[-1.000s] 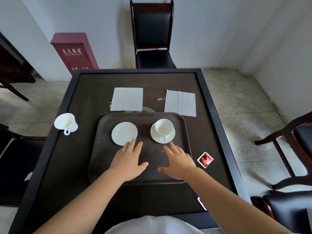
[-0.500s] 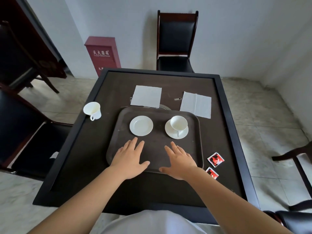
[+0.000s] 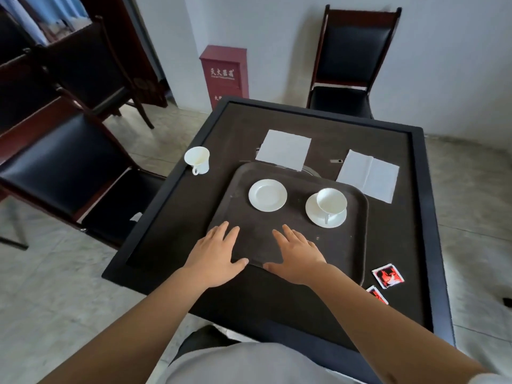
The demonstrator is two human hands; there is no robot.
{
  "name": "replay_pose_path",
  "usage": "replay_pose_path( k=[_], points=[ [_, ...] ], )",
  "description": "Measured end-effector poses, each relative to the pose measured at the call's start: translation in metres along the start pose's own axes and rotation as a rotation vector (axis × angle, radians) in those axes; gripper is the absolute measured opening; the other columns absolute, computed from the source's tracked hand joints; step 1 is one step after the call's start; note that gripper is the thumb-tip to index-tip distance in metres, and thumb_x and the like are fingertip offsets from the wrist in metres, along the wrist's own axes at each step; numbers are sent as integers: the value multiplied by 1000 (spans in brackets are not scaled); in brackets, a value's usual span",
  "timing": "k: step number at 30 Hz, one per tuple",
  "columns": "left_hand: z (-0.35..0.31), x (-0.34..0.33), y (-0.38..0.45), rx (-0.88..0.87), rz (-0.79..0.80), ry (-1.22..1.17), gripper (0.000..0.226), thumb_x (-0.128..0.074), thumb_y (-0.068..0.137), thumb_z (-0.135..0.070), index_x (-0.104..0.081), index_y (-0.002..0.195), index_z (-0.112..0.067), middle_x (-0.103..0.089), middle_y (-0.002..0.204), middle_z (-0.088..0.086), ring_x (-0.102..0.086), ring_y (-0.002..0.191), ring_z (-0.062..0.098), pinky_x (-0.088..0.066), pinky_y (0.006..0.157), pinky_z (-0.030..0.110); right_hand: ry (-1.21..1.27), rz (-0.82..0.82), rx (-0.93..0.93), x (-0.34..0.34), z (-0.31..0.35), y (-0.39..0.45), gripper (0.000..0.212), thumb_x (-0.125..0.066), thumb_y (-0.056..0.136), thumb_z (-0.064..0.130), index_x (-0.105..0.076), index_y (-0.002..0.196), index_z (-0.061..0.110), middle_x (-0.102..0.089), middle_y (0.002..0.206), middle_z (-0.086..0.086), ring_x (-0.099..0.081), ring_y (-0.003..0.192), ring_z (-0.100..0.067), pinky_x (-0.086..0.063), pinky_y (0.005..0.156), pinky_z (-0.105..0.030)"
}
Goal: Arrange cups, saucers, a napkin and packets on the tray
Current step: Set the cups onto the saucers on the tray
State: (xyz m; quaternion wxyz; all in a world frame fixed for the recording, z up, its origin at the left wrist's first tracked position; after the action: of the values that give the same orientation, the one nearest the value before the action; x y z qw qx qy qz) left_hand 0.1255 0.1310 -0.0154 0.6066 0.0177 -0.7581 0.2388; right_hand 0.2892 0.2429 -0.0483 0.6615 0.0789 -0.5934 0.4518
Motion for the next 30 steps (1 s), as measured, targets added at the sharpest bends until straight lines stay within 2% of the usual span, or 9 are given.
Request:
replay_pose_path(
  k=[12,20,30],
  points=[
    [76,8,8,56,-33,-92,81,-49,92,-59,-14,155,-24,-12,164,6,-15,149,27,-32,114,47,-33,45,66,5,67,46,89,-50,86,67,-7,154,28,-3,164,-3,-6,150,-25,-21,116,-48],
    [155,29,53,8,-33,-149,80,-50,92,-58,-14,155,-24,-13,164,7,-15,149,27,-33,113,49,19,49,15,13,125,114,87,-50,86,65,-10,154,27,-8,164,-2,-12,148,-25,-23,113,-48],
    [244,52,136,-23,-25,-173,80,-49,89,-61,-15,153,-26,-15,162,4,-25,145,28,-39,105,49,115,3,-81,45,174,217,85,-53,89,61,-13,154,26,-17,162,-1,-19,146,-26,-28,113,-48]
  ],
)
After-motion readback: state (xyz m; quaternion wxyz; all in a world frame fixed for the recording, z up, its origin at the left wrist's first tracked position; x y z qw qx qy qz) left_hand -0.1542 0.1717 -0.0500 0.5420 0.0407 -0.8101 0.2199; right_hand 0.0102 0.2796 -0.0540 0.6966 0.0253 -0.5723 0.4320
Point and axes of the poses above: each hand's wrist, its own y-axis towards the middle knuckle, its own x-axis out of the back of the hand, z = x × y, the point moved 5 cm from there along y, towards the middle knuckle
